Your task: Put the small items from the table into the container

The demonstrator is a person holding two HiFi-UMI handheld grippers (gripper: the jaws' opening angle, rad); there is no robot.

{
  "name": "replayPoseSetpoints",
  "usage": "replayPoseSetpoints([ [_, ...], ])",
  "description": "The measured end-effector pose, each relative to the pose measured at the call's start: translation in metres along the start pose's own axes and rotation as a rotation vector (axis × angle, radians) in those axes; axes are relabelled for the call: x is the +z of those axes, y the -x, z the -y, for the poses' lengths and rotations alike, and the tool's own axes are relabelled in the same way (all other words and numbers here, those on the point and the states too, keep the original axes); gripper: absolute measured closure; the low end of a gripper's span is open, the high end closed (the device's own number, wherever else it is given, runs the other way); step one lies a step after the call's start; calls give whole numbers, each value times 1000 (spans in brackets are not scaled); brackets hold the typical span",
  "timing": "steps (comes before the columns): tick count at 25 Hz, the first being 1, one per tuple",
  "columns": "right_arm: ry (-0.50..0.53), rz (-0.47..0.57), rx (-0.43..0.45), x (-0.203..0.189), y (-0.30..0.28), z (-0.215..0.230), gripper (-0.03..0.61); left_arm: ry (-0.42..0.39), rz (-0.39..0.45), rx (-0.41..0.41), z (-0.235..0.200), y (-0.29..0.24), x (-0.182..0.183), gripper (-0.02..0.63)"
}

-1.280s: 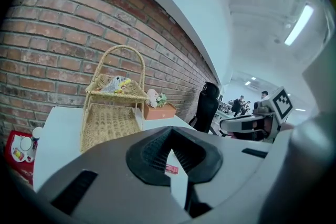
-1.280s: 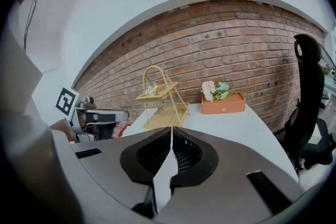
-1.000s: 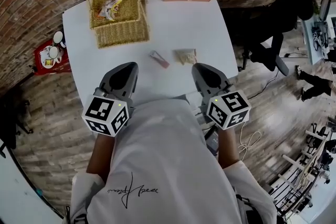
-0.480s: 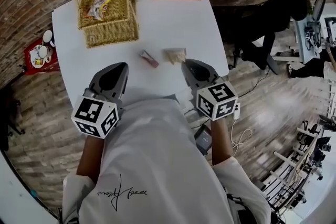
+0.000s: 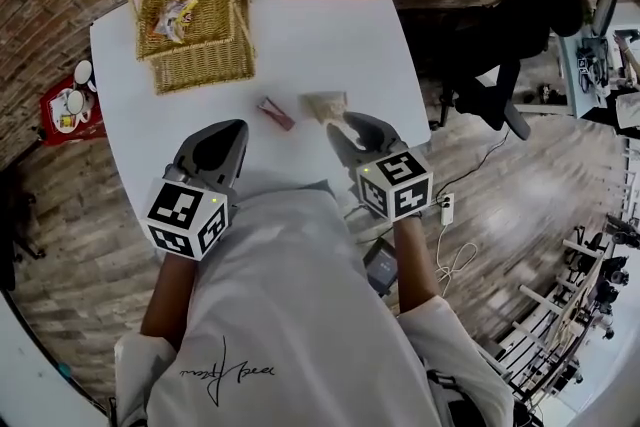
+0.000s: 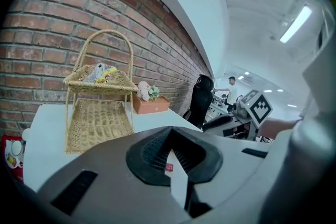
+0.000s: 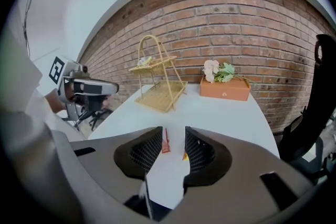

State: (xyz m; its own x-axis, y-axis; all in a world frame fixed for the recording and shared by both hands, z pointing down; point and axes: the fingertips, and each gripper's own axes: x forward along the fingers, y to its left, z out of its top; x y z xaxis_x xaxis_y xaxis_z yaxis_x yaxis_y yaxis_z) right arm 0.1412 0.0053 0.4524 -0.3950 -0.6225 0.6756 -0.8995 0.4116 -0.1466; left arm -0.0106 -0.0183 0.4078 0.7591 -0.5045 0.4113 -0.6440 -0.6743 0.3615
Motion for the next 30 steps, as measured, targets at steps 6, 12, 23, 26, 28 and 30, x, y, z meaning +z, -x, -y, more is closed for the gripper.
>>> replayPoseSetpoints([
  [6,-1,-42,-5,-14,-8,8,431,-7,-25,-12,4,-6,-5,604],
  [12,-1,-86,-5,-31,-17,17,405,-8,-34,-12,7,-11,-6,604],
  [23,-13,-134,-8,-50,-31,28,387,-4,-52,-12,10,-19,-6,604],
  [26,-12,-143,-15,-53,-36,32,380,-4,-62,-10,10,-20,-7,604],
  [28,-10,-152,-21,-56,-40,34,377,-4,-70,-11,9,-21,-9,604],
  [30,-12,-163,-24,-60,-44,35,373,-3,-78,-11,9,-22,-11,604],
])
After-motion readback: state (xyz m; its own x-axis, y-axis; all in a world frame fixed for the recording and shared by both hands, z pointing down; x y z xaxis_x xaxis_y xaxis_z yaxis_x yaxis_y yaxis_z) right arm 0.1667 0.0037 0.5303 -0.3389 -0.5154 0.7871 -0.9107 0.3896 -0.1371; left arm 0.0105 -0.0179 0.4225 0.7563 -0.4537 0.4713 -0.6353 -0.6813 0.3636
